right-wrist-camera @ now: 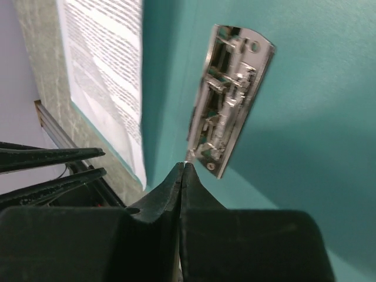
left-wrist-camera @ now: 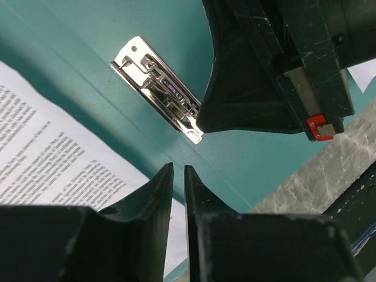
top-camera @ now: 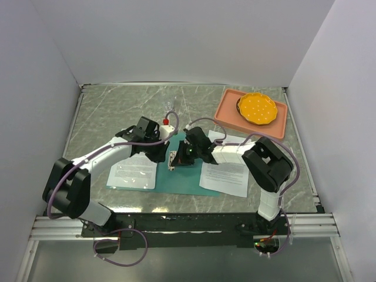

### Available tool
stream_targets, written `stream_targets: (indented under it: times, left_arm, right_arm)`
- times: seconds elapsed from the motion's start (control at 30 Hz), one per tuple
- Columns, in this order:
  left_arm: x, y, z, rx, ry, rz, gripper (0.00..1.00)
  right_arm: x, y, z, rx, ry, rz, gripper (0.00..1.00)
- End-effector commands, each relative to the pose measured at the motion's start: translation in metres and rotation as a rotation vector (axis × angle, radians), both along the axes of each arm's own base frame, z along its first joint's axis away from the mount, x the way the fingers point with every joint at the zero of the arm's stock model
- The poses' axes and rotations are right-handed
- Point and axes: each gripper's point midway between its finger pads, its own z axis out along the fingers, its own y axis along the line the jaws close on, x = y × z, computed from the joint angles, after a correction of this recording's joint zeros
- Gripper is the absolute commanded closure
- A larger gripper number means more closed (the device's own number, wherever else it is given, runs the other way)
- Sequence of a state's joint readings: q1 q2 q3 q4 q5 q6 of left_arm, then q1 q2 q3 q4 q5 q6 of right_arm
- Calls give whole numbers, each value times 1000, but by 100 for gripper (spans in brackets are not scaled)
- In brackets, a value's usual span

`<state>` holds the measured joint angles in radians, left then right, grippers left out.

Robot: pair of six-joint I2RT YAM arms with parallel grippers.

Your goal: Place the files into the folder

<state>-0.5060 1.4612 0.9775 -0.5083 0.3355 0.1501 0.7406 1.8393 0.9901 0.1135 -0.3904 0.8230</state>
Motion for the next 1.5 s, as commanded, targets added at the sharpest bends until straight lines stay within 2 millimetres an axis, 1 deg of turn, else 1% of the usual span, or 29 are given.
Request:
stream_targets:
  times: [0.0, 0.1, 0.13, 0.23, 0.33, 0.4, 0.43, 0.47, 0.5, 0.53, 0.63, 0.73, 0.83, 0.97, 1.07, 1.2, 1.47]
  left_arm:
    - [4, -15, -8, -24, 10, 7, 78]
    - [4, -19, -14, -23, 27, -1, 71]
    - [3, -19, -16, -22, 30, 0, 61]
    - [2, -20, -19, -25, 39, 4, 51]
    - [0, -23, -18, -40, 40, -13, 57]
    - [0, -24, -18, -44, 35, -10, 55]
    - [-1, -23, -20, -43, 39, -9, 54]
    - [-1, -23, -23, -39, 41, -7, 55]
    - [-2, -23, -25, -39, 45, -12, 56]
    - [-5, -22, -29, -34, 55, -19, 61]
    - [-9, -20, -38, -23, 76, -26, 68]
    - [-12, -17, -45, -12, 80, -28, 71]
    - [-16, -16, -49, -13, 87, -27, 72]
    - [-14, -15, -52, -10, 78, -18, 73]
    - [-11, -17, -51, -17, 72, -13, 71]
    - [-5, -19, -51, -19, 65, -5, 65]
    - [-1, -18, -55, -10, 61, -3, 66]
  right_arm:
    - [4, -2, -7, 23, 6, -19, 100]
    - [4, -8, -14, 16, 15, -34, 100]
    - [4, -9, -17, 14, 20, -37, 100]
    - [3, -12, -22, 17, 31, -41, 100]
    - [3, -13, -28, 24, 43, -48, 100]
    - [4, -12, -30, 36, 46, -53, 100]
    - [3, -13, -32, 37, 52, -57, 100]
    - [3, -13, -34, 40, 59, -65, 100]
    - [5, -12, -33, 49, 52, -68, 100]
    - [4, -13, -35, 47, 57, -70, 100]
    - [3, -15, -39, 47, 64, -84, 100]
    - [2, -19, -45, 24, 68, -97, 100]
    - [0, -21, -50, 17, 76, -104, 100]
    - [-1, -23, -53, 11, 82, -108, 100]
    - [-2, -25, -55, 2, 83, -109, 100]
    - [-4, -27, -58, -5, 91, -112, 100]
    - [-6, -30, -61, -11, 99, -116, 100]
